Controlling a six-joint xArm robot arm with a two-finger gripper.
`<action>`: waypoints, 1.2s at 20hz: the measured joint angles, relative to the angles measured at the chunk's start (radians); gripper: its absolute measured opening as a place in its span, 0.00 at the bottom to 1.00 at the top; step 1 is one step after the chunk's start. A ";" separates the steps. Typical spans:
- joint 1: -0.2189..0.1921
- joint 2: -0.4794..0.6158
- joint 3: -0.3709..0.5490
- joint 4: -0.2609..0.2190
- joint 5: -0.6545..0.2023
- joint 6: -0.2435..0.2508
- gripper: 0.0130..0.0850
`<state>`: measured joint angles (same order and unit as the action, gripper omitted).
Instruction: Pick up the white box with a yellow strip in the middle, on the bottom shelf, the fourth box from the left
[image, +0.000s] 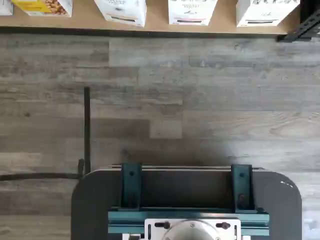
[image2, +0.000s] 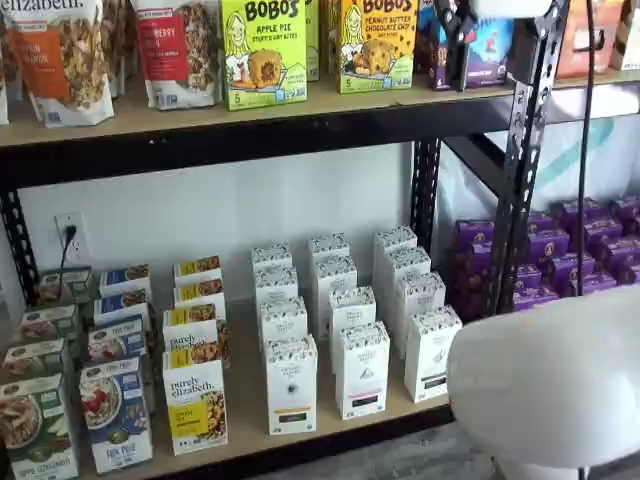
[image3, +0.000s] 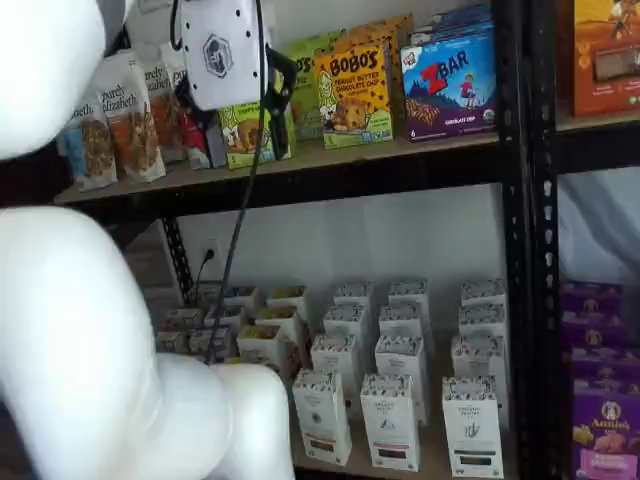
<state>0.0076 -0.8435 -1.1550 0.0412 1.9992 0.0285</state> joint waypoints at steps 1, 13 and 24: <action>-0.011 0.003 -0.002 0.013 0.005 -0.005 1.00; -0.015 0.001 0.026 0.050 -0.012 0.004 1.00; 0.057 -0.046 0.223 0.029 -0.190 0.060 1.00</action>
<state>0.0649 -0.8899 -0.9324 0.0700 1.8093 0.0885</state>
